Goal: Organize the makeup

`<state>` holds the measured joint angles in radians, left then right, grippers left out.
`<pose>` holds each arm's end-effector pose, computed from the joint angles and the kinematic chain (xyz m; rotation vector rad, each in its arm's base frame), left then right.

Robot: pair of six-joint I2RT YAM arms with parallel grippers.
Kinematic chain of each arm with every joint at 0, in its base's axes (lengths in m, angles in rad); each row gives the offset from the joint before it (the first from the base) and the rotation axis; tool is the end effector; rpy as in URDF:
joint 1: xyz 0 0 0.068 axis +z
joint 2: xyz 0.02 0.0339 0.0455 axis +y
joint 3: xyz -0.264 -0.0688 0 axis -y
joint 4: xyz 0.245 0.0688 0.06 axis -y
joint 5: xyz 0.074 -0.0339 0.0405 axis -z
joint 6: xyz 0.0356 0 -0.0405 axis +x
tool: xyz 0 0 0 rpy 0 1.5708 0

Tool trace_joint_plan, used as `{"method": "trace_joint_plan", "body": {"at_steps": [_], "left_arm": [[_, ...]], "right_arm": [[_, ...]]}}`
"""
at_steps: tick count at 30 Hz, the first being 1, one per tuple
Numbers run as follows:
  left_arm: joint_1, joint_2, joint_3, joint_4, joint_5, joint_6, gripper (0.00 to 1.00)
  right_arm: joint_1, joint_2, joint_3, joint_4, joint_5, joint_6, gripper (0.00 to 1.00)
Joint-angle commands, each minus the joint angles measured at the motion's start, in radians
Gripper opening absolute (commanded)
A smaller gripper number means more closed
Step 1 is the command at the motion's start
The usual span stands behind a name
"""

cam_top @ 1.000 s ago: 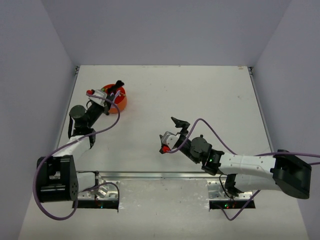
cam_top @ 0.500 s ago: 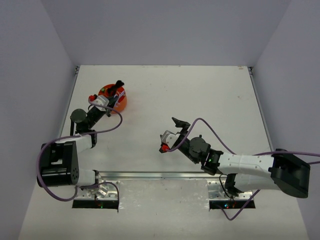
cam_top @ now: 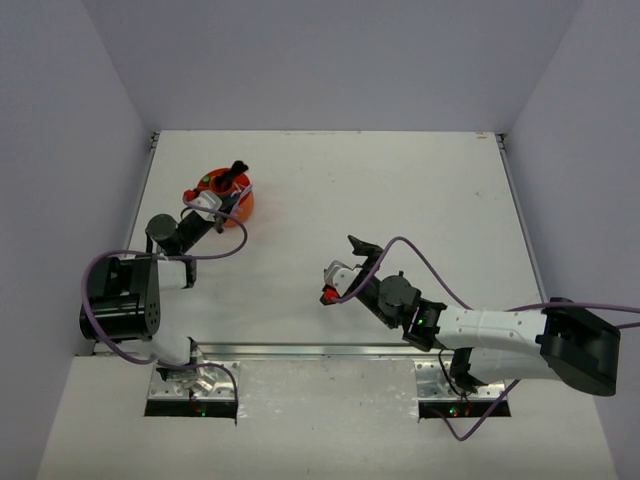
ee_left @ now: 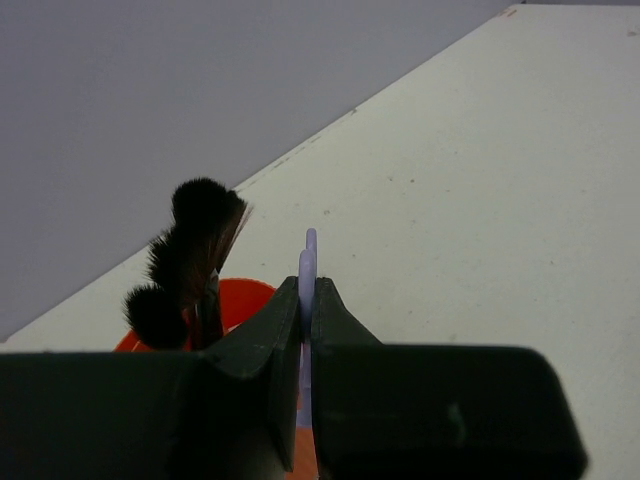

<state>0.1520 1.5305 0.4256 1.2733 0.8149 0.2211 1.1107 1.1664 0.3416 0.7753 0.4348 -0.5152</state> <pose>0.2709 0.0153 0.2018 0.7095 1.2772 -0.2660 0.1167 0.2018 0.2117 -0.9205 1.3291 0.1076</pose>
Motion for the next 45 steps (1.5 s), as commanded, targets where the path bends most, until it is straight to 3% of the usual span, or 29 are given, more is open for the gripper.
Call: {"method": "trace_joint_plan", "body": {"at_steps": [1, 19, 36, 41, 45], "left_arm": [[0.015, 0.008, 0.033, 0.12, 0.009, 0.056, 0.0], [0.024, 0.079, 0.076, 0.126, -0.048, 0.102, 0.0], [0.024, 0.172, 0.107, 0.103, -0.005, 0.109, 0.0], [0.024, 0.173, 0.108, 0.096, -0.007, 0.093, 0.18], [0.024, 0.172, 0.117, 0.074, -0.013, 0.079, 0.26]], "right_arm": [[0.006, -0.001, -0.001, 0.038, 0.025, 0.004, 0.99], [0.006, 0.022, -0.006, 0.022, 0.023, 0.047, 0.99], [0.005, 0.077, 0.014, 0.013, 0.018, 0.043, 0.99], [0.006, 0.091, 0.021, 0.013, 0.016, 0.04, 0.99], [0.005, 0.099, 0.028, 0.01, 0.013, 0.038, 0.99]]}}
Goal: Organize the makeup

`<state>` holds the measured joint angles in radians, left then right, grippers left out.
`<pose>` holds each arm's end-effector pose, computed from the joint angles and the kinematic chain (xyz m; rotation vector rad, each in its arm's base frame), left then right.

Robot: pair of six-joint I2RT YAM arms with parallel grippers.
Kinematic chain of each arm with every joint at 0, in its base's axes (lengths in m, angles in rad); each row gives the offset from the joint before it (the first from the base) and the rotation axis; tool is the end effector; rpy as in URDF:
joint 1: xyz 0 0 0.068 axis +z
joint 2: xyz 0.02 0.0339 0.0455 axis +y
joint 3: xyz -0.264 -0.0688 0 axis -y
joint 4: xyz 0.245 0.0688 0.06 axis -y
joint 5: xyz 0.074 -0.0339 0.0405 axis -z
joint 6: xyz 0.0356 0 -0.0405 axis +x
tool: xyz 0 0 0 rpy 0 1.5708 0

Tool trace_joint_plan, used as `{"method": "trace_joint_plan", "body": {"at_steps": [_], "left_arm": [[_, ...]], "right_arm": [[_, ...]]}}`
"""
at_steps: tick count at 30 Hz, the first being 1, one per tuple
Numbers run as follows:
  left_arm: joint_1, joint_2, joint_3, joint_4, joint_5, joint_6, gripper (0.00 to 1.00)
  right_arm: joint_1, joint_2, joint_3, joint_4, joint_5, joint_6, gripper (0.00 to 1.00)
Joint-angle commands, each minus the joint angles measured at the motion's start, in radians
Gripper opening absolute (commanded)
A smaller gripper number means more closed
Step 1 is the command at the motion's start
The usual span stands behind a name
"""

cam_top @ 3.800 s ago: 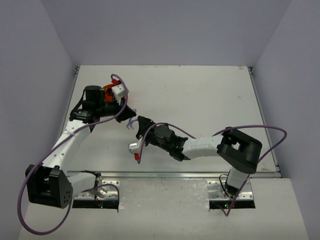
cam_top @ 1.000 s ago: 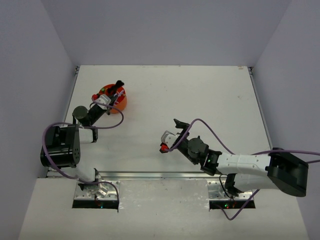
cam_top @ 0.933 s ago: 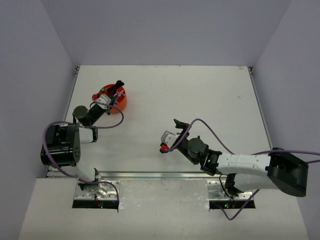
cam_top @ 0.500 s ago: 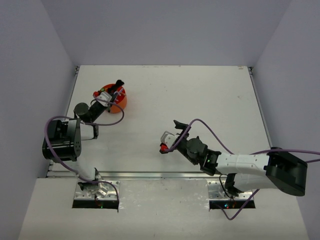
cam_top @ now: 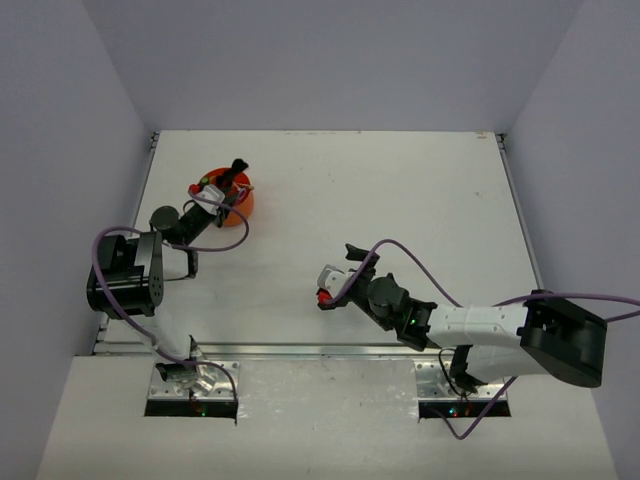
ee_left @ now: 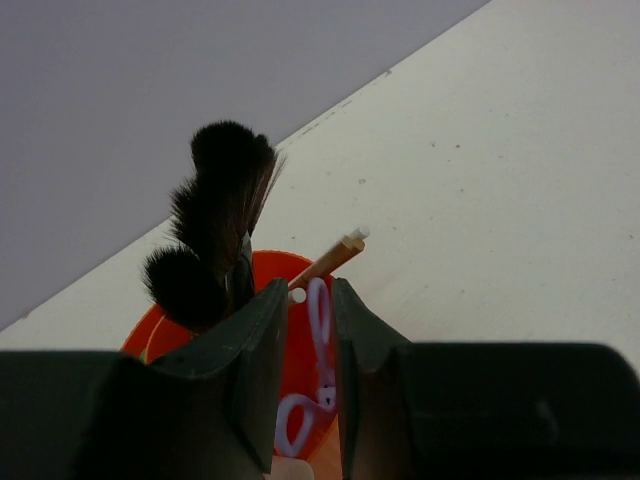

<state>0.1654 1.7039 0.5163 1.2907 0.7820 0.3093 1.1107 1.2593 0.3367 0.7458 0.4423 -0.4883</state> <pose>0.3010 0.0248 0.1806 0.7203 1.3165 -0.1910 0.1199 0.2077 0.1870 -0.9965 1.4153 0.0720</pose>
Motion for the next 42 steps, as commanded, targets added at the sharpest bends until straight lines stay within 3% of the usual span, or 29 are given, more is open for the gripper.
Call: {"method": "trace_joint_plan", "body": {"at_steps": [1, 9, 12, 15, 22, 29, 35, 41, 42], "left_arm": [[0.011, -0.002, 0.026, 0.053, 0.018, -0.011, 0.3], [0.011, -0.054, 0.027, -0.003, 0.008, -0.008, 0.34], [0.011, -0.098, 0.034, -0.051, -0.003, -0.034, 0.34], [0.013, -0.17, 0.061, -0.149, 0.002, -0.056, 0.35], [0.011, -0.285, 0.179, -0.539, -0.02, -0.077, 0.35], [0.011, -0.457, 0.208, -0.818, -0.095, -0.03, 0.35], [0.011, -0.571, 0.191, -0.951, -0.086, 0.022, 0.35], [0.011, -0.664, 0.146, -0.983, -0.061, 0.025, 0.36], [0.011, -0.679, 0.141, -0.986, -0.059, 0.021, 0.36]], "right_arm": [[0.006, 0.007, 0.034, 0.037, 0.005, 0.012, 0.99], [0.003, 0.002, 0.061, -0.005, 0.037, 0.054, 0.99], [-0.023, 0.007, 0.143, -0.212, 0.091, 0.247, 0.99], [-0.061, 0.037, 0.3, -0.5, 0.021, 0.466, 0.99], [-0.068, 0.254, 0.548, -0.938, 0.031, 0.819, 0.98], [-0.121, 0.377, 0.576, -0.974, -0.062, 0.995, 0.88], [-0.145, 0.48, 0.562, -0.976, -0.106, 1.058, 0.74], [-0.184, 0.568, 0.548, -0.941, -0.155, 1.072, 0.55], [-0.187, 0.58, 0.547, -0.941, -0.155, 1.069, 0.47]]}}
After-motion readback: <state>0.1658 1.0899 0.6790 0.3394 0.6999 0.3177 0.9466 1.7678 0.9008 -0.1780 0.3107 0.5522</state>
